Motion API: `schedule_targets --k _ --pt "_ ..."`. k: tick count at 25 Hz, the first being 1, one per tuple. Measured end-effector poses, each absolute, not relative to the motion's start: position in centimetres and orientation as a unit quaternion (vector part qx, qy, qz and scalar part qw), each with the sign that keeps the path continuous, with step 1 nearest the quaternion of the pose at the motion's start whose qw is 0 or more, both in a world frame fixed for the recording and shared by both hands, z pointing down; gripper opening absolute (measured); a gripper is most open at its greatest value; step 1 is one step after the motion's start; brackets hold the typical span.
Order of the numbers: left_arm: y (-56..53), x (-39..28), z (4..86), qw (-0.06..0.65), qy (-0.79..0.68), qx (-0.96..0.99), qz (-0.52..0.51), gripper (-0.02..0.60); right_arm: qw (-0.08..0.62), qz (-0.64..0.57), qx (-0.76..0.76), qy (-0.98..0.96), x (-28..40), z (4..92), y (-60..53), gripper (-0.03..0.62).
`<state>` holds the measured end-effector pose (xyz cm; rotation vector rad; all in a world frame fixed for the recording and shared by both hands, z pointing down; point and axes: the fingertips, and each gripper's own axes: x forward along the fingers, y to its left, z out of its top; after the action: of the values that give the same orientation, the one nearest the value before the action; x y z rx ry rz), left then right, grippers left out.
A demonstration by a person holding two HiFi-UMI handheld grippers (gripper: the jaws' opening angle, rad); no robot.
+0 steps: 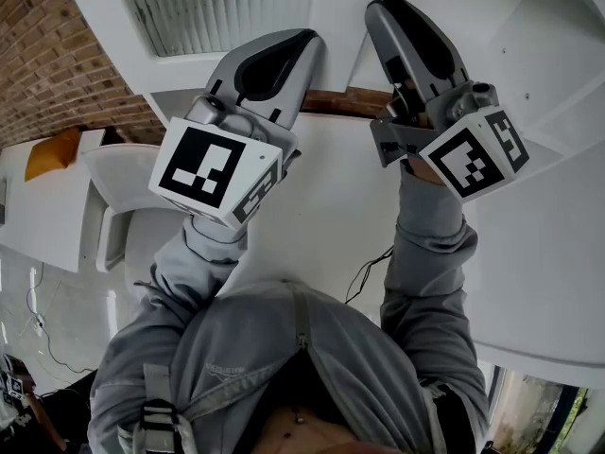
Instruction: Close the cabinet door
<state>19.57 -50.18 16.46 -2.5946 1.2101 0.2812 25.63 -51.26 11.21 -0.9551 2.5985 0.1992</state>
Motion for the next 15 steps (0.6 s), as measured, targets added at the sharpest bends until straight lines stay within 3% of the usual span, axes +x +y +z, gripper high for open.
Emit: schedule_targets --k 9,15 --pt "-50.34 19.57 16.47 0.135 0.422 -0.891 0.097 0.005 0.187 0.073 -0.347 0.916 25.62 11.21 -51.32 0.124" --pt "-50.3 19.19 16.47 0.137 0.42 -0.892 0.098 0.005 0.172 0.082 -0.395 0.899 25.62 11.98 -50.66 0.081"
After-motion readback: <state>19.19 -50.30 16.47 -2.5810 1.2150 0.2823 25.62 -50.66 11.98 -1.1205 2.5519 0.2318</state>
